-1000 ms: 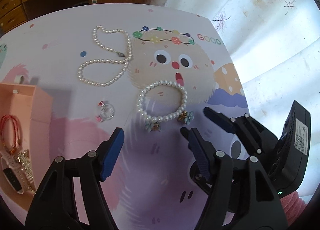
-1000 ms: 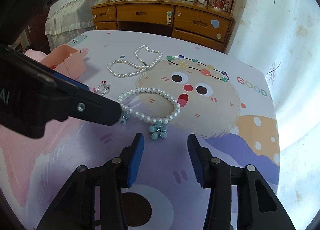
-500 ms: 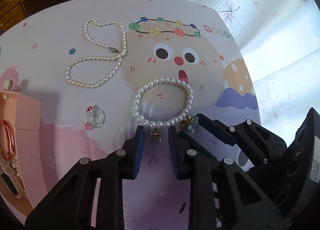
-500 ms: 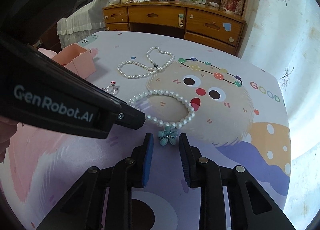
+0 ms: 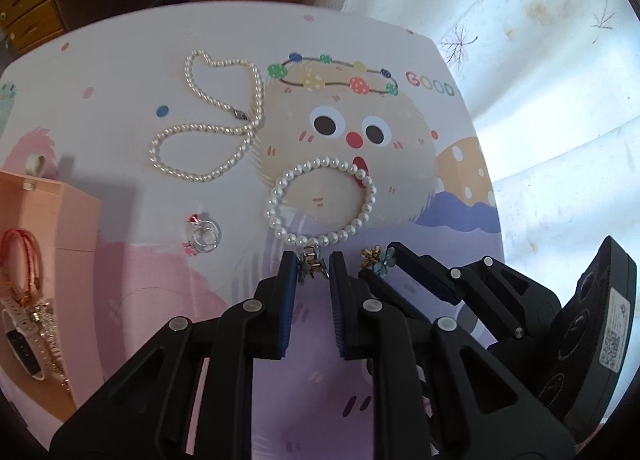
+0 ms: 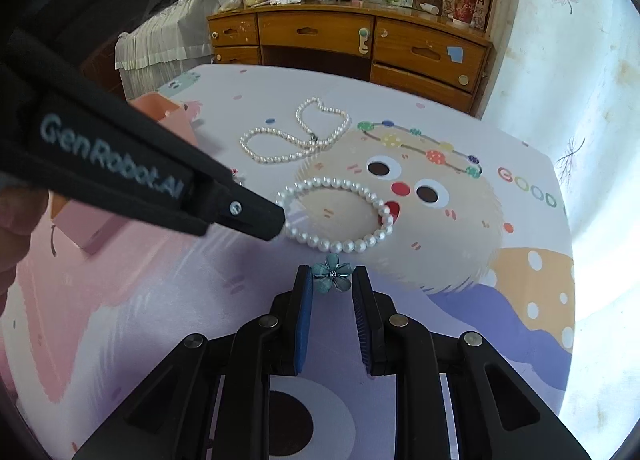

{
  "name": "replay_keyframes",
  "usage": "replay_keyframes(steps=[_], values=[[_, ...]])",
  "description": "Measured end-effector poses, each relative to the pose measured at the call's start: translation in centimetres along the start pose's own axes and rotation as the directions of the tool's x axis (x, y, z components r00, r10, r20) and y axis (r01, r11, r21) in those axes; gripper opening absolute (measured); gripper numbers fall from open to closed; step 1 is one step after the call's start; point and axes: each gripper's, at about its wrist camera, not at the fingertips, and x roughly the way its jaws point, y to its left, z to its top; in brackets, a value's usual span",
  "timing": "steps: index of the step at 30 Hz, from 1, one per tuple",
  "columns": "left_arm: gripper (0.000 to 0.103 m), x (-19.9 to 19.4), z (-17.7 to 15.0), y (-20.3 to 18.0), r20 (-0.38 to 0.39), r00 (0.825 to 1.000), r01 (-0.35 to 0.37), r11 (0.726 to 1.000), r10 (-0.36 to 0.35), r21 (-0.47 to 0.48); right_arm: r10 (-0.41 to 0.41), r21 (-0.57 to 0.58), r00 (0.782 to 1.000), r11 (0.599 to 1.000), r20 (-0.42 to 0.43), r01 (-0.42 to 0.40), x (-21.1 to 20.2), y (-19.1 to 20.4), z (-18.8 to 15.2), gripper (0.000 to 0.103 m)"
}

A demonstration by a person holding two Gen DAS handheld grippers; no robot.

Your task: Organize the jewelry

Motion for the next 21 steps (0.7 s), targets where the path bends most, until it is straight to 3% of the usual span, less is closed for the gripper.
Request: replay_keyframes(steps=[11,21], values=[[0.014,-8.7,-0.9,0.3,0.12,0.993,-0.016,1.0,0.017,-0.007,0.011,-0.003,0.996,1.0,0.093,-0.011,-6.9,2.9,3.1,0.02],[0.014,-15.0,-6.5,2.6,0.153,0.988,-0.033,0.999,0.038,-0.038,0.005,-0.014,0.993,1.0,0.116,-0.003,-13.3,8.6,3.3,0.02]])
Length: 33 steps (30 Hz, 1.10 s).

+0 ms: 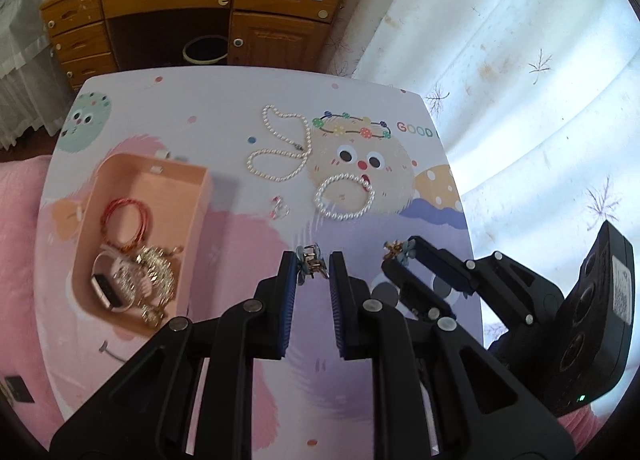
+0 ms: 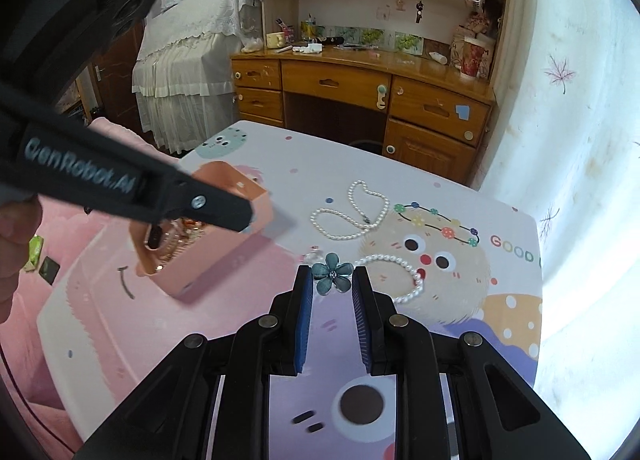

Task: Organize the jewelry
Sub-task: 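Carry both charms into the pink box and open both tools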

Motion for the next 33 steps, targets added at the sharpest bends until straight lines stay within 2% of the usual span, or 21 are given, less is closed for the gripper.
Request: replay_keyframes(steps=[6,11,18,26,33], values=[[0.014,-3.2,-3.2,2.6,0.02,1.0,-0.006,1.0,0.005,0.02,-0.008,0.032,1.0,0.999,-0.002,0.009,-2.6,3.3,-0.5,0.02],[0.014,-4.4,-4.1,5.6,0.006,1.0,0.005,0.999,-0.005,0.034,-0.026,0.068,1.0,0.997,-0.014,0.027,-3.8,6.3,-0.4,0.02],[0.014,-5.5,-3.7,10.0,-0.01,0.997,0.071,0.995,-0.07,0.069,-0.049,0.161,0.997,0.985,-0.051,0.057,-3.4,10.4,0.5,0.02],[0.014,-6.1,-2.7,14.7,-0.021,0.991,0.131,0.98,-0.129,0.15,-0.059,0.318,0.998,0.946,-0.036,0.068,-2.1,16.0,2.2,0.02],[0.014,-6.9,-0.8,17.7,0.015,0.989,0.138,0.967,-0.144,0.213,-0.02,0.422,1.0,0.907,0.002,0.018,-0.5,19.2,3.7,0.02]])
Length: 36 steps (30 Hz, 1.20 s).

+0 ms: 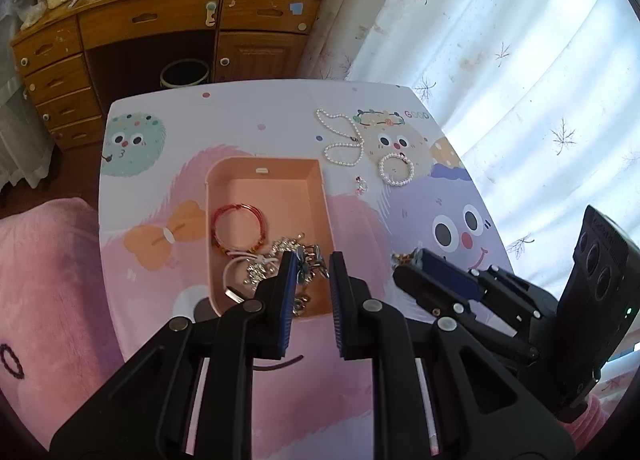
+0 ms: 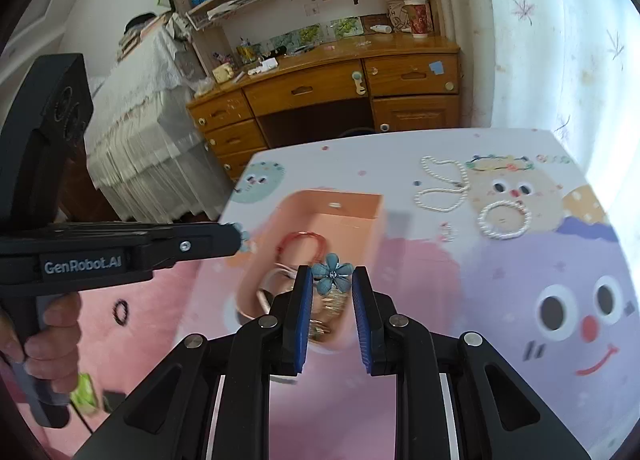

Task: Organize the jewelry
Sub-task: 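Carry both charms into the pink box and open both tools, then move right tool to the pearl bracelet while left tool approaches silver ring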

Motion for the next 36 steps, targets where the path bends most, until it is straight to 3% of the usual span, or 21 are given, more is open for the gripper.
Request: replay_keyframes(steps=[10,11,12,13,17,22,31,36], values=[[0.014,0.1,2.3,2.1,0.035,0.999,0.006,1.0,-0.007,0.03,-0.016,0.036,1.0,0.999,0.009,0.015,1.8,2.1,0.6,0.021],[0.014,0.2,2.3,2.0,0.034,0.999,0.002,1.0,-0.003,0.026,-0.022,0.04,1.0,0.999,-0.001,0.022,2.1,2.0,0.6,0.025],[0.015,0.4,2.5,2.2,0.022,1.0,-0.009,1.0,0.009,0.021,-0.036,0.051,0.999,0.998,-0.014,0.036,2.3,1.8,0.6,0.042],[0.015,0.6,2.5,2.2,0.01,1.0,-0.017,1.0,0.017,0.018,-0.044,0.062,0.999,0.997,-0.016,0.045,2.4,1.5,0.6,0.05],[0.017,0.9,2.3,2.4,-0.012,0.999,-0.033,0.999,0.033,0.007,-0.042,0.11,0.999,0.993,-0.008,0.042,1.9,0.3,0.2,0.05],[0.036,0.8,2.0,2.2,-0.026,0.999,-0.035,0.999,0.035,-0.008,-0.051,0.186,0.998,0.981,-0.03,0.056,1.2,-2.6,-0.5,0.05],[0.044,3.2,-0.9,-1.4,-0.116,0.993,-0.021,0.999,0.015,-0.048,-0.082,0.328,0.982,0.935,-0.17,0.135,0.2,-10.3,-2.6,0.05],[0.046,5.2,-2.0,-4.3,-0.155,0.988,-0.028,0.997,0.016,-0.076,-0.046,0.405,0.967,0.902,-0.249,0.148,-0.5,-15.8,-4.1,0.05]])
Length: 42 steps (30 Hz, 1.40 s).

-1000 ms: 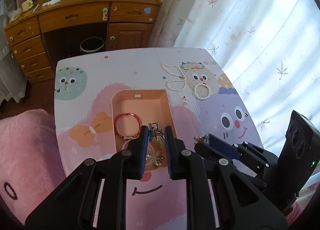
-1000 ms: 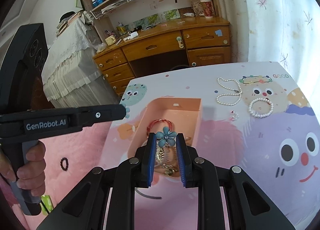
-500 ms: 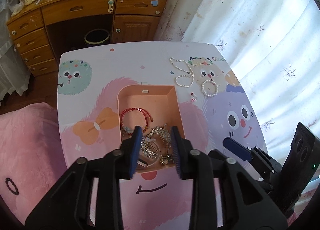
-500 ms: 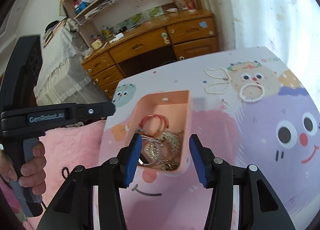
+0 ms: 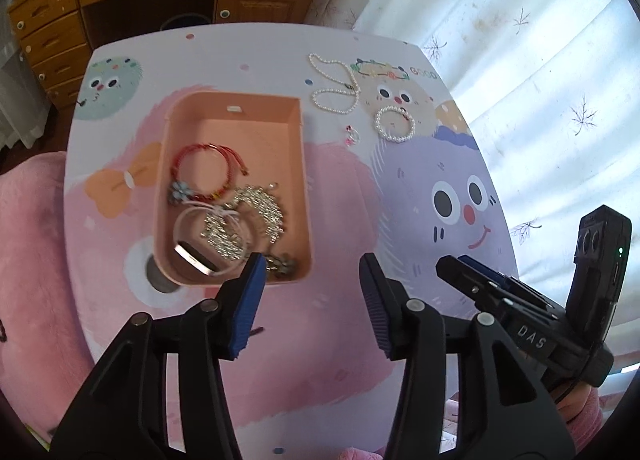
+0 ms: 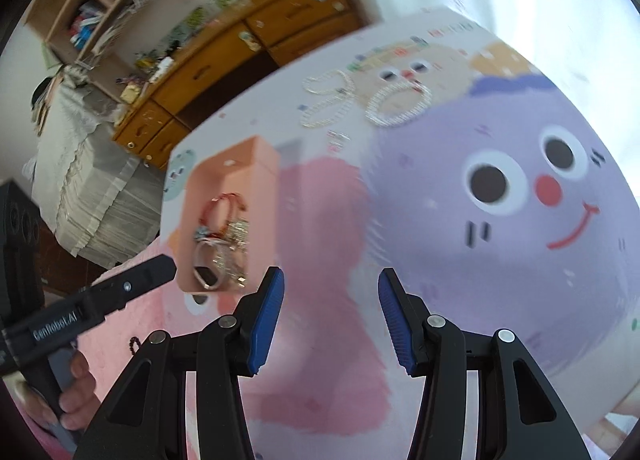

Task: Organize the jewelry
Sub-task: 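Move right tool to the pearl bracelet while left tool approaches silver ring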

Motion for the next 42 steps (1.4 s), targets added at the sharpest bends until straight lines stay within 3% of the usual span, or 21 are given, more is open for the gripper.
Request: replay_keyframes(steps=[8,12,19,25,32,39,42], values=[[0.052,2.4,0.2,-4.5,0.015,0.999,-0.031,0.998,0.031,-0.053,0.015,0.071,0.995,0.997,-0.103,-0.007,-0.2,-7.3,3.2,0.05],[0.06,4.3,1.2,-6.3,0.017,0.998,-0.061,0.992,0.063,-0.109,0.02,0.064,0.99,0.998,-0.137,-0.011,0.3,-8.9,6.0,0.05],[0.061,8.3,2.8,-7.9,0.048,0.99,-0.118,0.966,0.132,-0.23,-0.013,0.018,0.984,1.0,-0.178,0.016,2.6,-11.2,11.9,0.05],[0.061,11.4,4.2,-9.2,0.158,0.959,-0.195,0.954,0.235,-0.229,-0.027,-0.026,0.984,0.999,-0.174,0.023,5.3,-11.4,16.8,0.049],[0.061,14.0,5.6,-9.5,0.266,0.917,-0.257,0.951,0.296,-0.171,-0.058,-0.154,0.988,0.987,-0.145,0.035,8.8,-10.1,20.8,0.045],[0.061,16.1,7.3,-10.4,0.373,0.866,-0.329,0.941,0.332,-0.074,-0.116,-0.36,0.991,0.929,-0.061,0.086,10.9,-7.6,21.6,0.037],[0.061,17.2,8.0,-10.6,0.365,0.869,-0.341,0.939,0.333,-0.045,-0.124,-0.394,0.991,0.914,-0.052,0.094,11.3,-7.1,21.9,0.035]])
